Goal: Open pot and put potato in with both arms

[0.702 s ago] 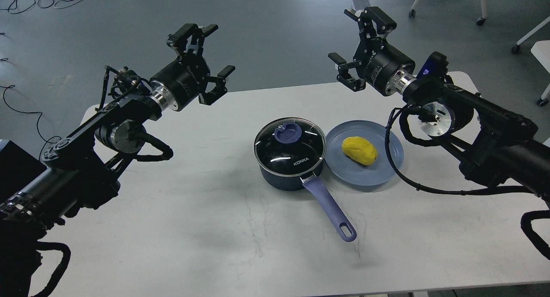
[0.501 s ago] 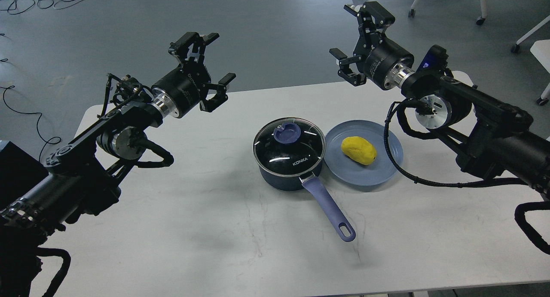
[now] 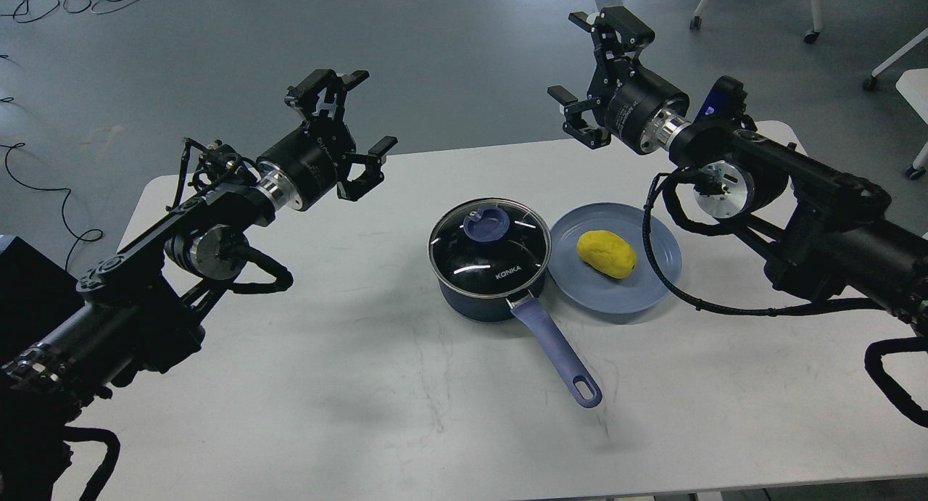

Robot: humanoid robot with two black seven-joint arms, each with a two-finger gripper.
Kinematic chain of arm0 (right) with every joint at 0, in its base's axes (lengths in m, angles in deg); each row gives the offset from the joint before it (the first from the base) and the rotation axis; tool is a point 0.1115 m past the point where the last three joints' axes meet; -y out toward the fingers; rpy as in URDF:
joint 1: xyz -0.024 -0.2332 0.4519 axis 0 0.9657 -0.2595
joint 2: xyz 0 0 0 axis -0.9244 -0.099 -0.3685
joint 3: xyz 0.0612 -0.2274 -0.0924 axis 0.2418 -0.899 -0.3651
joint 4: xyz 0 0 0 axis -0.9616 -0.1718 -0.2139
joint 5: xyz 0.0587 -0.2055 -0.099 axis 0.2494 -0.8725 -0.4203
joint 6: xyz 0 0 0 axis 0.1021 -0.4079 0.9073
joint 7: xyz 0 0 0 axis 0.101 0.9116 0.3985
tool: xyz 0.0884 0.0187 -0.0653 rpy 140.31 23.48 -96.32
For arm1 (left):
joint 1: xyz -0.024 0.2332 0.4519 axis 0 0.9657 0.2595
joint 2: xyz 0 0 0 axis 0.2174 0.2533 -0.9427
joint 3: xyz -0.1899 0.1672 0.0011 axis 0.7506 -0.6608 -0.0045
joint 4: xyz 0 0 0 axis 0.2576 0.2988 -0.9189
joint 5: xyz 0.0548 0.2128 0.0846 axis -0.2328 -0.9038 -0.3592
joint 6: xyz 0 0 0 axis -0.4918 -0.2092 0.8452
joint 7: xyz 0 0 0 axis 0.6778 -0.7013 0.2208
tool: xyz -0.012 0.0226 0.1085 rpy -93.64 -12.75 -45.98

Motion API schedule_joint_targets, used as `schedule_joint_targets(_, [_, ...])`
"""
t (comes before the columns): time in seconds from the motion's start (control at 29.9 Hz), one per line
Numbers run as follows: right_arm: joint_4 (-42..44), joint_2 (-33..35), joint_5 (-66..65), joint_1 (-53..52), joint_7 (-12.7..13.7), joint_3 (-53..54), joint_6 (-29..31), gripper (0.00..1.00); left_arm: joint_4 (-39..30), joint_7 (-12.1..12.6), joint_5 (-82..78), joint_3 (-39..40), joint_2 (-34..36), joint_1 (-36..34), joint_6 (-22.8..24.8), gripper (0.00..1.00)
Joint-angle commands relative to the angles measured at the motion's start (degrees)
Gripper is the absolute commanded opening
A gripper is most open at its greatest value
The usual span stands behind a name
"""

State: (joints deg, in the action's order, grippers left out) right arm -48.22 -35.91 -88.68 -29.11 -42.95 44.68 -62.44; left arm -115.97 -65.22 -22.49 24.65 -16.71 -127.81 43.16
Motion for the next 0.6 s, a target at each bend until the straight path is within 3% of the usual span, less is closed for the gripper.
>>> schedule_joint_targets(0.0, [-0.01,0.27,0.0,-0.05,-0.01,-0.01,-0.01,1.0,-0.09,0.0,-0.09,0.0,-0.01,-0.08,0.08,0.98])
schedule_joint_targets(0.57, [0.08,0.27,-0.09,-0.58,-0.1,-0.1,-0.09,1.0,-0.26,0.09,-0.09,0.09,-0.71,0.44,0.26,0.98])
